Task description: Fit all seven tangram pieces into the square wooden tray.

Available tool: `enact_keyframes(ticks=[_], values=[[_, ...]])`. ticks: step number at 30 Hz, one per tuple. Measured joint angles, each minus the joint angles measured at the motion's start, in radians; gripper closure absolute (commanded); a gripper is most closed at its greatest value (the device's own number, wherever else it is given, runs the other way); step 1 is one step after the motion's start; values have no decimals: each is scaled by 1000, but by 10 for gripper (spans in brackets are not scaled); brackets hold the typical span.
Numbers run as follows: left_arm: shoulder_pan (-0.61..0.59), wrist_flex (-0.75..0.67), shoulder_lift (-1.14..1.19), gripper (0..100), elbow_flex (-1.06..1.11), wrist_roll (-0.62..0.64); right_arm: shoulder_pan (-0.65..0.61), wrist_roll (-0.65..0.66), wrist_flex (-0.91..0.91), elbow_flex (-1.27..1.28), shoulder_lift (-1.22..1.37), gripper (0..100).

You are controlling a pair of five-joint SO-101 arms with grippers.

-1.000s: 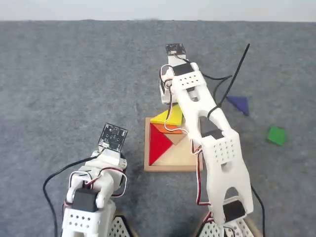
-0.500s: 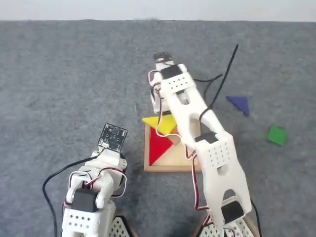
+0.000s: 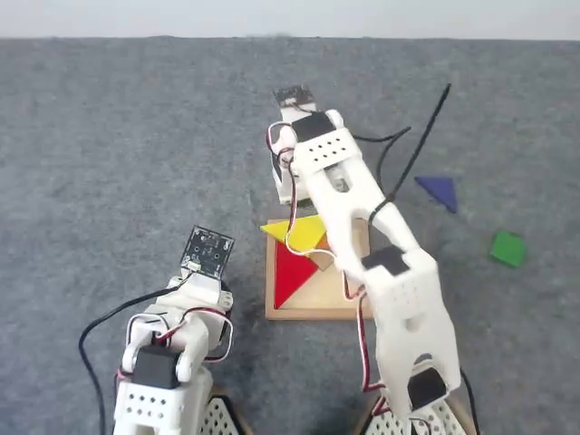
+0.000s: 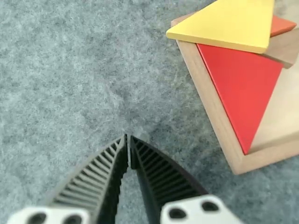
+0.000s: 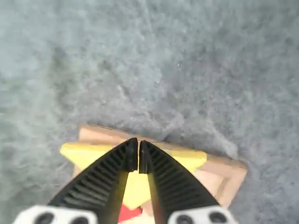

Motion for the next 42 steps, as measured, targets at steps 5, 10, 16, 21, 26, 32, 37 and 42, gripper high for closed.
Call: enact_keyframes(ticks=[5,10,16,21,26,32,37,42], values=[[0,0,0,987,0,0,-25,0,-161,249,-216,991],[0,0,0,987,0,0,-28,18,-511,698,-440,992],[0,0,0,987,0,0,-31,144,-867,1034,-608,992],[0,0,0,987,0,0,-29,152,-891,1019,-592,992],[0,0,0,987,0,0,-29,152,-891,944,-477,992],[0,0,0,987,0,0,-54,158,-888,931,-423,992],[0,0,0,987,0,0,-69,158,-816,931,-423,991],[0,0,0,987,0,0,-71,158,-789,937,-430,991]])
